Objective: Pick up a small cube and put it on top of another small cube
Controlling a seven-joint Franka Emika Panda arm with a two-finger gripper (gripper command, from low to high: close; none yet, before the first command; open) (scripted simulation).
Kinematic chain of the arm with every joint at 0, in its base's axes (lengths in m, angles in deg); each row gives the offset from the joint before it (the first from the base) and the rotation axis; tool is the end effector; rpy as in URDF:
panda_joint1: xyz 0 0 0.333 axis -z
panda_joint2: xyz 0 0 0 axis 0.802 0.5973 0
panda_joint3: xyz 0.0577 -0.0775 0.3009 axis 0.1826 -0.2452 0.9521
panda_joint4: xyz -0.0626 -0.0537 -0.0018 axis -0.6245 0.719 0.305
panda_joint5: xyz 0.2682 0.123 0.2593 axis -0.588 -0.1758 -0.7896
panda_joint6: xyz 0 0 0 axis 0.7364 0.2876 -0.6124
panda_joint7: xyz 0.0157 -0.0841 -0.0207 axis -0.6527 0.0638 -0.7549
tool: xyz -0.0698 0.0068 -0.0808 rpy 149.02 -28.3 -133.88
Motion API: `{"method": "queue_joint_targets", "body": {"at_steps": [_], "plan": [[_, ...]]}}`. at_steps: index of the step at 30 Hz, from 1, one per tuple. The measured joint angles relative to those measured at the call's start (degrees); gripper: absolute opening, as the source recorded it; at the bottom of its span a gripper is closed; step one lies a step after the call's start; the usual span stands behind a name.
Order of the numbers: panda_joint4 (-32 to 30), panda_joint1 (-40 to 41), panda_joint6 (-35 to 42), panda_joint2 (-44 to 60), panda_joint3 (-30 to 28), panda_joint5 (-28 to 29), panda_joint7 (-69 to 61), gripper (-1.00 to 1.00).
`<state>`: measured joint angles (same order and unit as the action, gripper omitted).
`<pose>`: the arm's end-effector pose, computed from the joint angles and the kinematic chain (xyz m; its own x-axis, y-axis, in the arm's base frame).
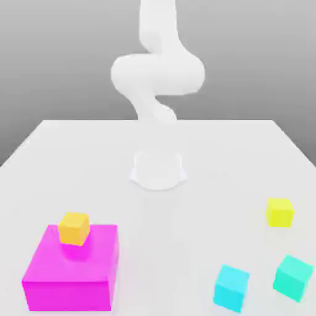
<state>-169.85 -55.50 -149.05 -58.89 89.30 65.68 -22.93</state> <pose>0.3775 0.0438 0.6616 0.5928 -0.6164 0.5184 -0.4614 -0.7874 -0.4087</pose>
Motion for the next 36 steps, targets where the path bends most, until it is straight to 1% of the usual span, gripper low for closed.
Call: {"method": "queue_joint_targets", "body": {"at_steps": [6, 13, 17, 20, 22, 25, 29, 33, 34, 36], "plan": [[-7.16, -5.9, -7.71, 13.42, 8.45, 4.34, -4.45, 0.0], [-15.35, -13.67, -16.6, 28.74, 16.43, 7.73, -10.73, 0.0], [-20.04, -19.01, -21.77, 36.71, 20.64, 7.22, -15.97, 0.0], [-23.62, -25.2, -25.75, 42.07, 23.78, 3.99, -21.92, 0.0], [-24.16, -25.91, -27.75, 44.67, 23.63, 4.45, -22.42, 0.0], [-23.6, -26.96, -30.29, 48.16, 21.5, 8.59, -19.54, 0.0], [-22.52, -30.96, -33.65, 52.83, 15.95, 15.34, -14.51, 0.0], [-21.58, -36.84, -37.16, 57.57, 8.63, 21.31, -10.09, 0.0], [-21.43, -37.79, -37.72, 58.36, 7.45, 22.23, -9.44, -1.0], [-21.43, -37.79, -37.71, 58.36, 7.45, 22.25, -9.42, -1.0]]}}
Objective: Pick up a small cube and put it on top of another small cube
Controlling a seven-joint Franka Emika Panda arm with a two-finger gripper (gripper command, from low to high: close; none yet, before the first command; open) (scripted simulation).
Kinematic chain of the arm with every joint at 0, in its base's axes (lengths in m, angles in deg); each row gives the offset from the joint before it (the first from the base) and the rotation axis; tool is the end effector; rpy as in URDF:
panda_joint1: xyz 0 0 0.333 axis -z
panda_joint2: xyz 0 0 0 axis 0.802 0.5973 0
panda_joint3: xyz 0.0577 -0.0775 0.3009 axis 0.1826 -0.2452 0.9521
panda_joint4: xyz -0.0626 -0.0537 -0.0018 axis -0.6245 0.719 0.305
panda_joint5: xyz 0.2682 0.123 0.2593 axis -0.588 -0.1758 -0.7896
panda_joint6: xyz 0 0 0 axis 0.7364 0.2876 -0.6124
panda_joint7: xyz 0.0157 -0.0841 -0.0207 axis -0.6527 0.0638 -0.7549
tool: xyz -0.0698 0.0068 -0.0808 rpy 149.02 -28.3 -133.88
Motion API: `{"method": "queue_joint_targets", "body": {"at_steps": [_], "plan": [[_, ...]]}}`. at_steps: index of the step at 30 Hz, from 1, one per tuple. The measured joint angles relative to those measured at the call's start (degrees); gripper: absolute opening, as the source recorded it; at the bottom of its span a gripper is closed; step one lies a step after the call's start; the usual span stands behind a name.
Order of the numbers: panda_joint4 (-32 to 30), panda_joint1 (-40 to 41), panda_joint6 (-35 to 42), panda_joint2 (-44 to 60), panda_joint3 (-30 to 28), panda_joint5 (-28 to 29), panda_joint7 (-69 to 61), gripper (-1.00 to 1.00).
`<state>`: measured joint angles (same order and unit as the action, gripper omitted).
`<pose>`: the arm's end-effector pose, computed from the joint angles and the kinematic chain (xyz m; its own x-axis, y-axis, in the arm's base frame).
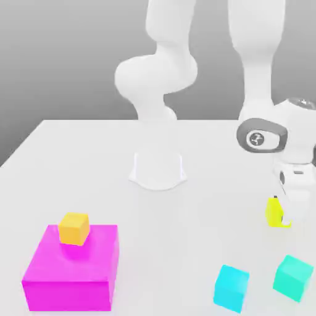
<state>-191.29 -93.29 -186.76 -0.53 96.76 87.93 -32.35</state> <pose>0.2114 0.3193 0.1334 0.7742 0.6329 0.0007 0.6329 -0.7742 -0.0019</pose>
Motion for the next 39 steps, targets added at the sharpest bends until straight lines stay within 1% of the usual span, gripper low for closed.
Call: {"method": "queue_joint_targets", "body": {"at_steps": [4, 6, 8, 12, 17, 20, 31, 33, 36, 37, 39], "plan": [[0.08, -0.51, -0.28, 0.39, -0.63, 0.63, 0.51, -1.0], [-0.14, 1.02, 0.6, -0.81, 1.25, -0.79, -0.53, -1.0], [-0.54, 3.51, 2.14, -2.91, 4.38, -3.44, -2.44, -1.0], [-1.6, 7.23, 5.44, -7.62, 9.8, -10.73, -7.9, -1.0], [-3.04, 8.8, 9.58, -13.26, 13.26, -18.77, -13.99, -1.0], [-0.32, 11.08, 12.64, -13.62, 12.08, -20.54, -11.15, -1.0], [17.3, 18.37, 25.27, -8.61, 2.52, -20.92, 12.78, -1.0], [19.26, 18.7, 24.97, -6.34, 0.88, -20.2, 15.95, -1.0], [19.95, 17.8, 20.1, -0.68, -0.94, -18.08, 18.26, -1.0], [20.02, 17.57, 18.9, 0.61, -1.29, -17.56, 18.68, 1.0], [20.02, 17.57, 18.9, 0.61, -1.29, -17.56, 18.68, 1.0]]}}
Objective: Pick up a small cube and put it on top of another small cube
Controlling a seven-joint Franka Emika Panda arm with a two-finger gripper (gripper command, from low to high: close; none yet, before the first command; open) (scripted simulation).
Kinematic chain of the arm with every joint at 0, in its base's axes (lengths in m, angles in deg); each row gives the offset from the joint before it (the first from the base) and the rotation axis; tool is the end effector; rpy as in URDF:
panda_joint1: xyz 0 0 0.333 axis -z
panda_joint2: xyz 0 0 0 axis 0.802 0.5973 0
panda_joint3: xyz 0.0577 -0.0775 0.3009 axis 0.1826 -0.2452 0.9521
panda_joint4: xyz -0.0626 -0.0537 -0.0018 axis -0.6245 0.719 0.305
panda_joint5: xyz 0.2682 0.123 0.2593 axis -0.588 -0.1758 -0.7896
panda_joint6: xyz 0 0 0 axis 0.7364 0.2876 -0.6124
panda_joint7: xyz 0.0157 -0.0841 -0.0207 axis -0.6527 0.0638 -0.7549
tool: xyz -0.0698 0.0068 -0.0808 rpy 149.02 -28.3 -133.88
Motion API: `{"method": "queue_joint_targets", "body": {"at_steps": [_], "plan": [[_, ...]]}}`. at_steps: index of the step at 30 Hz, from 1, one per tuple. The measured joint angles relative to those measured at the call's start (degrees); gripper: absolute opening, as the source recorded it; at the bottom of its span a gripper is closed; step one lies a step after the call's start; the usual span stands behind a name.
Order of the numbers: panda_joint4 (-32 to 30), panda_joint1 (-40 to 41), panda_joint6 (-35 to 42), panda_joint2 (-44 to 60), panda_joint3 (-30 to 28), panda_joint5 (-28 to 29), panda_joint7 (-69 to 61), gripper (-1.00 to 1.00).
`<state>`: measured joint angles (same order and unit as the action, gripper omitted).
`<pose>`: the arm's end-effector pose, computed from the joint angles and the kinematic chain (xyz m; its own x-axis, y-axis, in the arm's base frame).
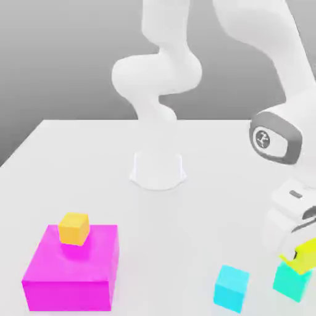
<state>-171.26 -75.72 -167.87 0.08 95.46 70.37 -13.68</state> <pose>0.4265 0.2738 0.1949 0.9598 -0.2806 -0.0001 -0.2806 -0.9598 -0.0007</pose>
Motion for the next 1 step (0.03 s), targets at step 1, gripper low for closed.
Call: {"method": "queue_joint_targets", "body": {"at_steps": [1], "plan": [[0.0, 0.0, 0.0, 0.0, 0.0, 0.0, 0.0, 1.0]]}}
